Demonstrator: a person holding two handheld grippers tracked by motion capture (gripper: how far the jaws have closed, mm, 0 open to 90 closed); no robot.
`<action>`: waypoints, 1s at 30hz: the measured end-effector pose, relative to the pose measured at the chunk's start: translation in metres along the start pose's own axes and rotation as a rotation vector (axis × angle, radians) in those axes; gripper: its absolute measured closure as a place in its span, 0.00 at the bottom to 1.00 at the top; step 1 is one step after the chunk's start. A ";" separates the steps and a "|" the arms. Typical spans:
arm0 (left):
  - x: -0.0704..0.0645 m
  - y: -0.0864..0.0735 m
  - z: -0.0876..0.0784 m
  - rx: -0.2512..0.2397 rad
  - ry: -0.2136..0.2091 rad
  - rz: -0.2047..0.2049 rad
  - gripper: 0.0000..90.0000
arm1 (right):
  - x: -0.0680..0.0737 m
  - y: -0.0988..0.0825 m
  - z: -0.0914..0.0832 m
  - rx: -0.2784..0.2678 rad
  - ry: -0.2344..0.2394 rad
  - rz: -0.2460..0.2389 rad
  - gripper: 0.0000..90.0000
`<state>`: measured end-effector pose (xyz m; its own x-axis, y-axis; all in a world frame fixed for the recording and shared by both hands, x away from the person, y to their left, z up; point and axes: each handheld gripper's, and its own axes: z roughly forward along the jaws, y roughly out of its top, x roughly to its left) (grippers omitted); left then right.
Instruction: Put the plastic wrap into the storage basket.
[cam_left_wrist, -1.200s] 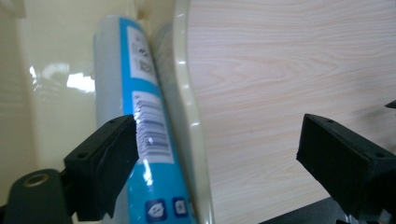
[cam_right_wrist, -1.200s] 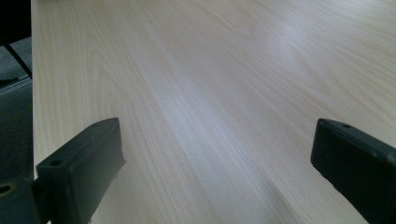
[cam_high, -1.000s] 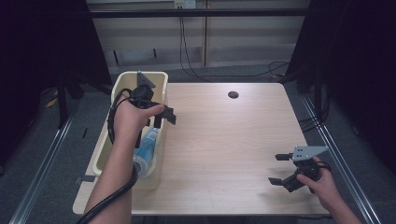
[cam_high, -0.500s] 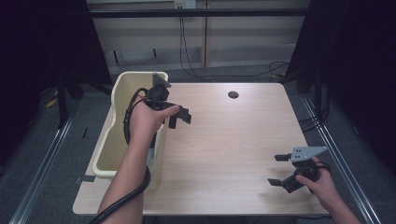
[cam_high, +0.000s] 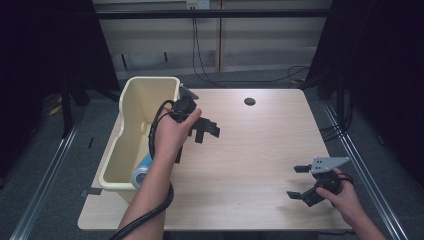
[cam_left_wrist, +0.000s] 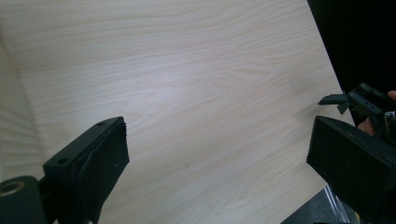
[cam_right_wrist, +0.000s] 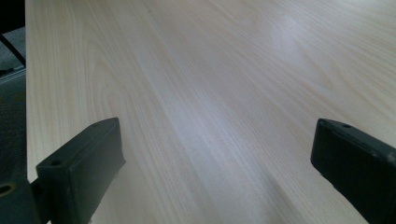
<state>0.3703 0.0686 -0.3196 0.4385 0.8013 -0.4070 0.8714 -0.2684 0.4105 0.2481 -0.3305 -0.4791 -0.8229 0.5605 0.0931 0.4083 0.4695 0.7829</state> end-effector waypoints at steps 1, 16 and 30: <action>-0.001 -0.001 0.002 0.000 -0.002 0.002 0.06 | 0.000 0.000 0.000 -0.001 0.000 -0.002 0.03; -0.010 -0.010 0.032 0.009 -0.049 0.058 0.06 | -0.001 -0.001 0.000 -0.004 -0.007 -0.003 0.03; -0.007 -0.025 0.055 0.022 -0.096 0.100 0.06 | -0.002 -0.002 0.000 0.007 -0.005 0.005 0.03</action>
<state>0.3575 0.0397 -0.3719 0.5418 0.7152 -0.4416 0.8264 -0.3572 0.4353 0.2489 -0.3325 -0.4815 -0.8188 0.5664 0.0935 0.4152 0.4718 0.7778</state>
